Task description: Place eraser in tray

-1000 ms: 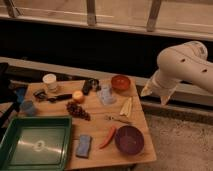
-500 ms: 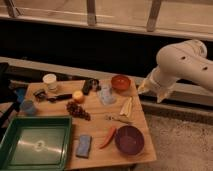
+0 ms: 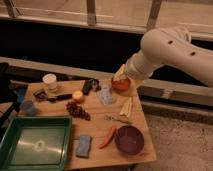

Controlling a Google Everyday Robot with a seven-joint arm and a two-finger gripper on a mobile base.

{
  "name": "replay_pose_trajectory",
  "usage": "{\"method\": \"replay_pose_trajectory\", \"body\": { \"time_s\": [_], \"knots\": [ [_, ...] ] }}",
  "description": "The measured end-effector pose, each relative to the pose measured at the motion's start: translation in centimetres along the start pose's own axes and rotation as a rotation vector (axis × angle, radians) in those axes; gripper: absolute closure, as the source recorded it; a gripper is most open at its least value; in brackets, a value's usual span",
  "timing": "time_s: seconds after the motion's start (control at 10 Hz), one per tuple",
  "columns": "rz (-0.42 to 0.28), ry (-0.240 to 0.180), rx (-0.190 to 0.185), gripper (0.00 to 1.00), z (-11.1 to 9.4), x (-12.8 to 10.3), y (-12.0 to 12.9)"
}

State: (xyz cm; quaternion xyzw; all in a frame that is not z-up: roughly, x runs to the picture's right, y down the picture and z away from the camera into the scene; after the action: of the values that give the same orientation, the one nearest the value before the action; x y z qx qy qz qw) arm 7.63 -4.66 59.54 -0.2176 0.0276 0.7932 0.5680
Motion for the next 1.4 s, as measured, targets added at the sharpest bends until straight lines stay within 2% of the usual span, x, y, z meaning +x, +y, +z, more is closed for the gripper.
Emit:
{"method": "replay_pose_trajectory", "body": {
  "time_s": [0.1, 0.2, 0.3, 0.4, 0.9, 1.0, 1.1, 1.3, 1.4],
  "knots": [
    [-0.051, 0.001, -0.065, 0.35, 0.0, 0.1, 3.6],
    [-0.090, 0.004, -0.109, 0.35, 0.1, 0.3, 6.0],
    [-0.120, 0.008, -0.143, 0.35, 0.0, 0.6, 7.8],
    [-0.134, 0.010, -0.158, 0.35, 0.0, 0.7, 8.6],
    [-0.125, -0.003, -0.158, 0.35, -0.1, 0.4, 8.1],
    [-0.122, -0.007, -0.164, 0.35, 0.4, -0.2, 7.8],
    [-0.147, -0.008, -0.172, 0.35, 1.3, -0.7, 8.4],
    [-0.185, -0.012, -0.184, 0.35, 3.1, -1.3, 10.1],
    [-0.215, -0.012, -0.184, 0.35, 4.7, -1.5, 11.6]
  ]
}}
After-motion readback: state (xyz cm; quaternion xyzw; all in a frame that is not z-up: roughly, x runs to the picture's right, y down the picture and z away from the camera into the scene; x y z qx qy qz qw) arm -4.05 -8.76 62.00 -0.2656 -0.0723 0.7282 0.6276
